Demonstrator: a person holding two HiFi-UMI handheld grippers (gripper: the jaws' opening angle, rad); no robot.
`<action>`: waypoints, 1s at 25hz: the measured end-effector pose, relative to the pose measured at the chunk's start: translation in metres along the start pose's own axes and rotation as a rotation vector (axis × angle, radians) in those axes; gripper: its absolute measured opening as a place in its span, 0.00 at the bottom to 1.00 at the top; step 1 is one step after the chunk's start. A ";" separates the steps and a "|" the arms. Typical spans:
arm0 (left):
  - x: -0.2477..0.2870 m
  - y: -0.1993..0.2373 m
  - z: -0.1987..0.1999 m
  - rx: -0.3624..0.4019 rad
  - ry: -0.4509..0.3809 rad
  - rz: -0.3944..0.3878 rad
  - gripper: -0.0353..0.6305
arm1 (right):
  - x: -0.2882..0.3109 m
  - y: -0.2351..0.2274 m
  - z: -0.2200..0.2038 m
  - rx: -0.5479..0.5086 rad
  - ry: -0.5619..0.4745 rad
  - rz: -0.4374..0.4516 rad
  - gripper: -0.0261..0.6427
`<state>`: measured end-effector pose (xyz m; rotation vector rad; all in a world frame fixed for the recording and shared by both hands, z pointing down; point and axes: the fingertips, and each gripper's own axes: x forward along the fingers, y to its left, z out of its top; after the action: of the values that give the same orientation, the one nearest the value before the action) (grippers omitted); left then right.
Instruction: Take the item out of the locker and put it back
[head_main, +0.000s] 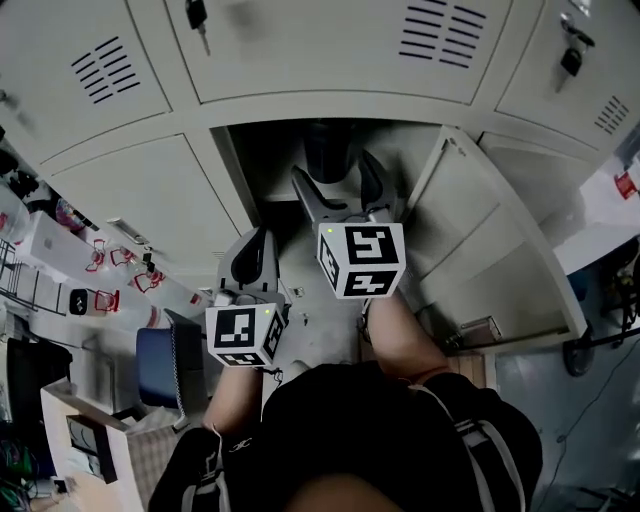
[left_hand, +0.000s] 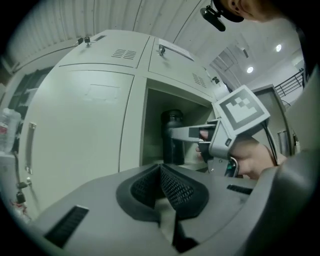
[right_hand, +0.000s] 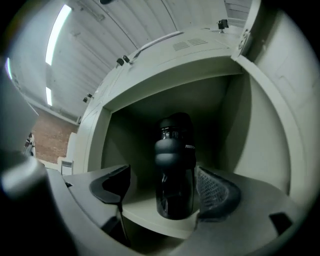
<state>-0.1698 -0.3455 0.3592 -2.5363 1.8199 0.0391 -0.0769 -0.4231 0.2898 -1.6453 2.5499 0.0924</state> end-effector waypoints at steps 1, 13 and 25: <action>-0.001 0.003 -0.001 -0.001 0.001 0.004 0.07 | 0.006 -0.002 0.000 -0.003 0.013 -0.014 0.67; -0.004 0.028 -0.008 -0.018 0.012 0.016 0.07 | 0.059 -0.021 -0.018 0.010 0.196 -0.062 0.68; 0.003 0.031 -0.010 -0.037 0.007 -0.008 0.07 | 0.053 -0.019 -0.020 0.032 0.233 -0.039 0.61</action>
<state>-0.1983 -0.3589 0.3692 -2.5720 1.8282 0.0637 -0.0823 -0.4812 0.3036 -1.7894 2.6647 -0.1522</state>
